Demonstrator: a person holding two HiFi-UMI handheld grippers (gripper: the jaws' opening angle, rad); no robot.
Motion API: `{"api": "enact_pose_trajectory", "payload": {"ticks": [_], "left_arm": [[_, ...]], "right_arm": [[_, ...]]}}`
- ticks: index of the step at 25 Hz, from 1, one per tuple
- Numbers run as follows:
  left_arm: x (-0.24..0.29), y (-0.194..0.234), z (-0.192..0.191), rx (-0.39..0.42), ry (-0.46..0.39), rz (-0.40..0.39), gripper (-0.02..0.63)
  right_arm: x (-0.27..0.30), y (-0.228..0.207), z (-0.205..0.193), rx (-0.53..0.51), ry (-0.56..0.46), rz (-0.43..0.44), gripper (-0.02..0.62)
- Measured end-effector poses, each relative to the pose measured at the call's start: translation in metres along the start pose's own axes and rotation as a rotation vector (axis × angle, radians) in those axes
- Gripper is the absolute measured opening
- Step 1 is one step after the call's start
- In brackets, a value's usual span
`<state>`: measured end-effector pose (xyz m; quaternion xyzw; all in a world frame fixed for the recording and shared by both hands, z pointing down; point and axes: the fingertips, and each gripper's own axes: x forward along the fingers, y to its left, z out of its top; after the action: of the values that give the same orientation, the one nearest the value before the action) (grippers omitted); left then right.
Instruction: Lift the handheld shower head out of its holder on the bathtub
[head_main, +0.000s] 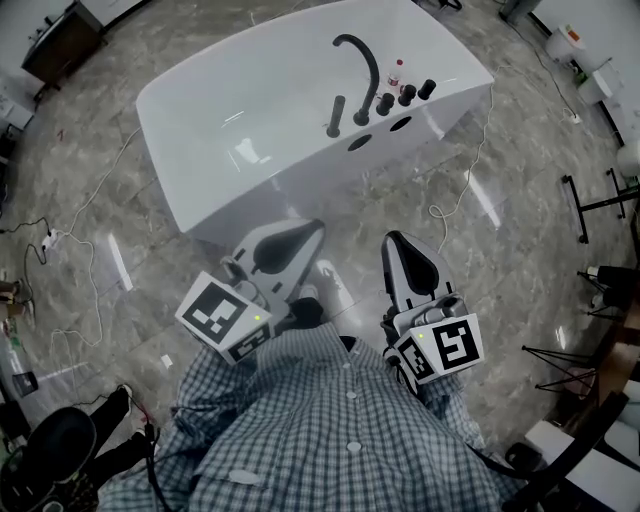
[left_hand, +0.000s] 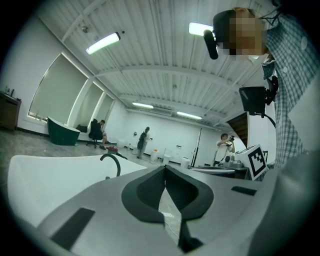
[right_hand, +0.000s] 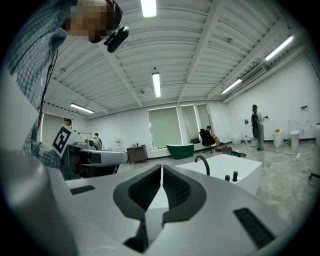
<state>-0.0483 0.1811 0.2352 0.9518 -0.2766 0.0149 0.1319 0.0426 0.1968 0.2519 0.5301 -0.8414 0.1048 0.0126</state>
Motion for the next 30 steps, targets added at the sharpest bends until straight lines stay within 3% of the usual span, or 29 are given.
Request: {"api": "enact_pose_trajectory", "payload": {"ticks": [12,30], "left_arm": [[0.001,0.081,0.013,0.012,0.003,-0.006,0.011],[0.031,0.141,0.02,-0.013,0.01,0.035,0.011]], "right_arm": [[0.069,-0.005,0.005,0.011,0.009,-0.057,0.023],[0.145,-0.034,0.02,-0.01,0.007,-0.01,0.023]]}}
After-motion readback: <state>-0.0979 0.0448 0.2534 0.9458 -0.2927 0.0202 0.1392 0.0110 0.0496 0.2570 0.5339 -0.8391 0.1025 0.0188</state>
